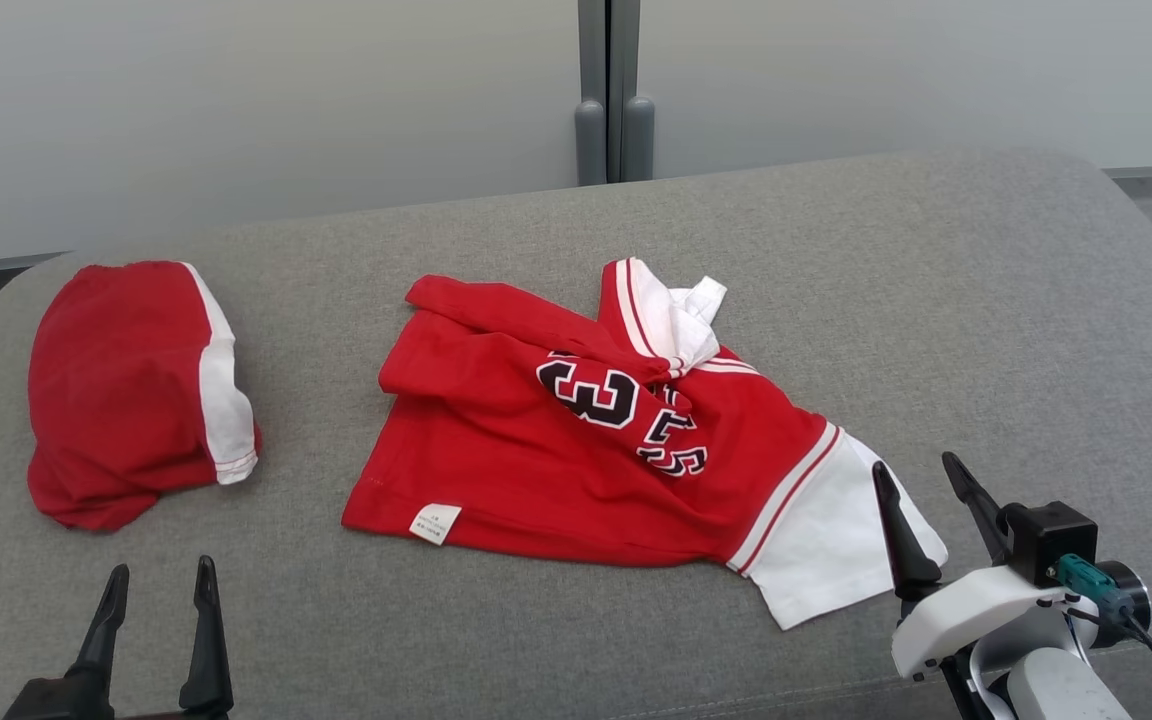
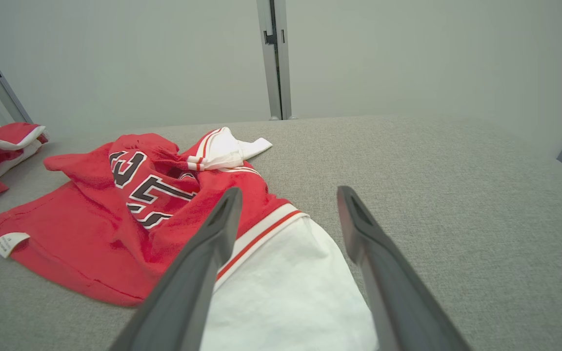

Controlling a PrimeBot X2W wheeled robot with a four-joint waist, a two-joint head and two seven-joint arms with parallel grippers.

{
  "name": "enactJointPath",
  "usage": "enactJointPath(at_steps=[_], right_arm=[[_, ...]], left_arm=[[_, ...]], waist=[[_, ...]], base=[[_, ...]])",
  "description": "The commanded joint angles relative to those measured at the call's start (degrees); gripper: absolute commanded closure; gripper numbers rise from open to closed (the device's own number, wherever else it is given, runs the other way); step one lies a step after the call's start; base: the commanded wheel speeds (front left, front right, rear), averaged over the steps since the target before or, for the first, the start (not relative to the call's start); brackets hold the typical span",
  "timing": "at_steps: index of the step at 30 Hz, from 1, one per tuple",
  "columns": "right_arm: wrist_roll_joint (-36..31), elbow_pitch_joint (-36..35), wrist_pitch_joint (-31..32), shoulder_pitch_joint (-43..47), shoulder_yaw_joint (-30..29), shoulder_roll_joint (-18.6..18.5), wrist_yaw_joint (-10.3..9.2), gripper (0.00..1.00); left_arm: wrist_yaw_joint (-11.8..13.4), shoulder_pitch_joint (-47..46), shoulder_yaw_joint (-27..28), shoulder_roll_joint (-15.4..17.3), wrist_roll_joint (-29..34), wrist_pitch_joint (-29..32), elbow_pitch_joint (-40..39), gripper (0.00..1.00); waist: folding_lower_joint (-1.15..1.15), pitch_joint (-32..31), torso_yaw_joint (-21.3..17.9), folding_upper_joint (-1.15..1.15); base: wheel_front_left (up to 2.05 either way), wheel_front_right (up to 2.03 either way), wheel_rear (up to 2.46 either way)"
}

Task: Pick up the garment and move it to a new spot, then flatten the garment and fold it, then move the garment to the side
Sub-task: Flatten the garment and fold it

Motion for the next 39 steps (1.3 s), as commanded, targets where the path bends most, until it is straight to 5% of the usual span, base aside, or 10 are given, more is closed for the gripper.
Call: enactJointPath(at_steps=[1, 39], right_arm=[[0.45, -0.35, 0.18, 0.77, 0.33, -0.20, -0.02, 0.00], [1.23, -0.42, 1.14, 0.86, 0.89, -0.60, -0.02, 0.00]], left_arm=[[-0.36, 0.80, 0.25, 0.05, 0.61, -0.11, 0.12, 0.00], [-1.60, -0.19, 4.21, -2.38, 1.33, -0.11, 1.51, 0.00]], waist=[[0.00, -0.07, -0.05, 0.00], [0.00, -0.39, 0.14, 0.00]], base=[[0.00, 0.00, 0.00], [0.00, 0.00, 0.00]])
